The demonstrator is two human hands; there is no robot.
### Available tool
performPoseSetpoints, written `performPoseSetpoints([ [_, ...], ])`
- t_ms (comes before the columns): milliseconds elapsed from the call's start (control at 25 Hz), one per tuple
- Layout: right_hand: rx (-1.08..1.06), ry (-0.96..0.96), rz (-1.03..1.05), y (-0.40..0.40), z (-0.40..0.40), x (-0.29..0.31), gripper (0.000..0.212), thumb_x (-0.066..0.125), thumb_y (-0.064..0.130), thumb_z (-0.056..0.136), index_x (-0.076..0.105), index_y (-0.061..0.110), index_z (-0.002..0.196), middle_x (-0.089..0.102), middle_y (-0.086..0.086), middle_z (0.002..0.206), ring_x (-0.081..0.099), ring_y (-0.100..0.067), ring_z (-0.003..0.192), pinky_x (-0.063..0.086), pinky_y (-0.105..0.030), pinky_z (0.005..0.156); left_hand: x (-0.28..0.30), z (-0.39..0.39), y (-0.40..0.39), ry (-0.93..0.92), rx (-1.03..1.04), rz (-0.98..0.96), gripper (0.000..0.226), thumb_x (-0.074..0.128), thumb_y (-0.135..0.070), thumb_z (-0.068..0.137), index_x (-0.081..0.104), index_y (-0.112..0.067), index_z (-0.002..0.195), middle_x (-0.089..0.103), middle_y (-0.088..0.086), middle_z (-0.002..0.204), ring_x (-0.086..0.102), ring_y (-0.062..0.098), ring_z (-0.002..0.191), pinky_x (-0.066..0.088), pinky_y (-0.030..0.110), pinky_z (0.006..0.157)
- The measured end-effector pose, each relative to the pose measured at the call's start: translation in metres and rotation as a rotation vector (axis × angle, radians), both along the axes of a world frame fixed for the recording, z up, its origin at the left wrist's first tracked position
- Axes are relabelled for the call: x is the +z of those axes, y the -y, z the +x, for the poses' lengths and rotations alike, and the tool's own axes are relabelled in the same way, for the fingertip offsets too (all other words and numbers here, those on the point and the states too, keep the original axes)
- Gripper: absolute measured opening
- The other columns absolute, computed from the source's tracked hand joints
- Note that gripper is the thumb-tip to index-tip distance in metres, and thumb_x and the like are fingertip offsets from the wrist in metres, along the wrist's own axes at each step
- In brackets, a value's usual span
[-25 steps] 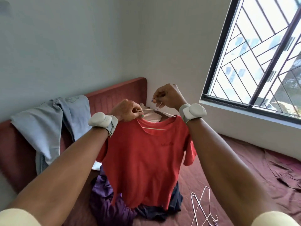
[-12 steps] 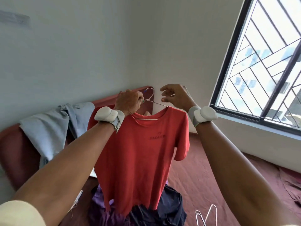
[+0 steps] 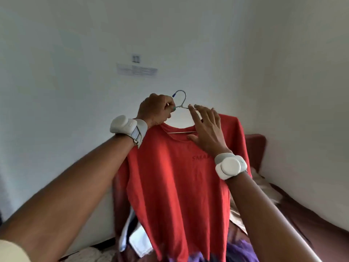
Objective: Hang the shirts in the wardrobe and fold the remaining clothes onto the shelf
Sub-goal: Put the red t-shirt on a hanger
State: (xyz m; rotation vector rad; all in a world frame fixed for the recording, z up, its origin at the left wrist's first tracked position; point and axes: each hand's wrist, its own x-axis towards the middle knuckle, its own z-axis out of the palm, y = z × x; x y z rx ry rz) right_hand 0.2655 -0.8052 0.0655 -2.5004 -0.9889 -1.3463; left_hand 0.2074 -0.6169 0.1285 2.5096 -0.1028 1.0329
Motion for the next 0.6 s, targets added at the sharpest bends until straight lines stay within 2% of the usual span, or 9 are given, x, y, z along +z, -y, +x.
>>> performPoseSetpoints([
  [120, 0.098, 0.154, -0.025, -0.106, -0.004, 0.028, 0.096, 0.081, 0.028, 0.064, 0.036, 0.011, 0.146, 0.051, -0.011, 0.135, 0.046, -0.029, 0.124, 0.028, -0.053, 0.108, 0.029, -0.04, -0.093, 0.057, 0.147, -0.002, 0.013, 0.059, -0.027, 0.085, 0.071, -0.022, 0.082, 0.07, -0.004, 0.062, 0.068, 0.009, 0.059, 0.056, 0.033, 0.079],
  [200, 0.183, 0.234, -0.003, -0.18, -0.016, 0.049, 0.09, 0.079, 0.027, 0.065, 0.039, 0.01, 0.144, 0.054, -0.011, 0.13, 0.052, -0.03, 0.117, 0.028, -0.05, 0.103, 0.048, -0.073, -0.155, 0.108, 0.246, 0.008, 0.014, 0.059, -0.026, 0.085, 0.071, -0.021, 0.081, 0.07, -0.004, 0.063, 0.068, 0.01, 0.059, 0.057, 0.034, 0.078],
  [280, 0.281, 0.273, 0.027, -0.248, -0.033, 0.069, 0.088, 0.078, 0.029, 0.065, 0.041, 0.008, 0.143, 0.055, -0.012, 0.127, 0.054, -0.032, 0.114, 0.025, -0.048, 0.101, 0.068, -0.105, -0.209, 0.144, 0.357, 0.036, 0.014, 0.059, -0.025, 0.087, 0.072, -0.021, 0.085, 0.071, -0.003, 0.067, 0.069, 0.014, 0.07, 0.056, 0.036, 0.08],
  [400, 0.43, 0.263, 0.058, -0.338, -0.062, 0.091, 0.088, 0.08, 0.028, 0.062, 0.045, 0.005, 0.139, 0.059, -0.015, 0.122, 0.056, -0.035, 0.109, 0.035, -0.05, 0.099, 0.091, -0.149, -0.276, 0.142, 0.573, 0.188, 0.016, 0.058, -0.027, 0.09, 0.072, -0.023, 0.094, 0.074, 0.0, 0.088, 0.063, 0.024, 0.097, 0.049, 0.042, 0.091],
  [480, 0.52, 0.222, 0.049, -0.401, -0.087, 0.108, 0.088, 0.082, 0.027, 0.061, 0.046, 0.004, 0.138, 0.06, -0.017, 0.12, 0.057, -0.037, 0.105, 0.044, -0.048, 0.09, 0.104, -0.185, -0.32, 0.117, 0.709, 0.281, 0.021, 0.058, -0.03, 0.091, 0.069, -0.024, 0.108, 0.07, 0.0, 0.103, 0.059, 0.025, 0.107, 0.044, 0.045, 0.097],
  [600, 0.628, 0.166, 0.038, -0.477, -0.123, 0.131, 0.088, 0.081, 0.027, 0.065, 0.042, 0.005, 0.142, 0.057, -0.017, 0.125, 0.054, -0.037, 0.109, 0.045, -0.046, 0.087, 0.119, -0.235, -0.374, 0.024, 0.968, 0.545, 0.037, 0.056, -0.031, 0.092, 0.058, -0.025, 0.128, 0.061, 0.001, 0.124, 0.051, 0.027, 0.117, 0.039, 0.044, 0.098],
])
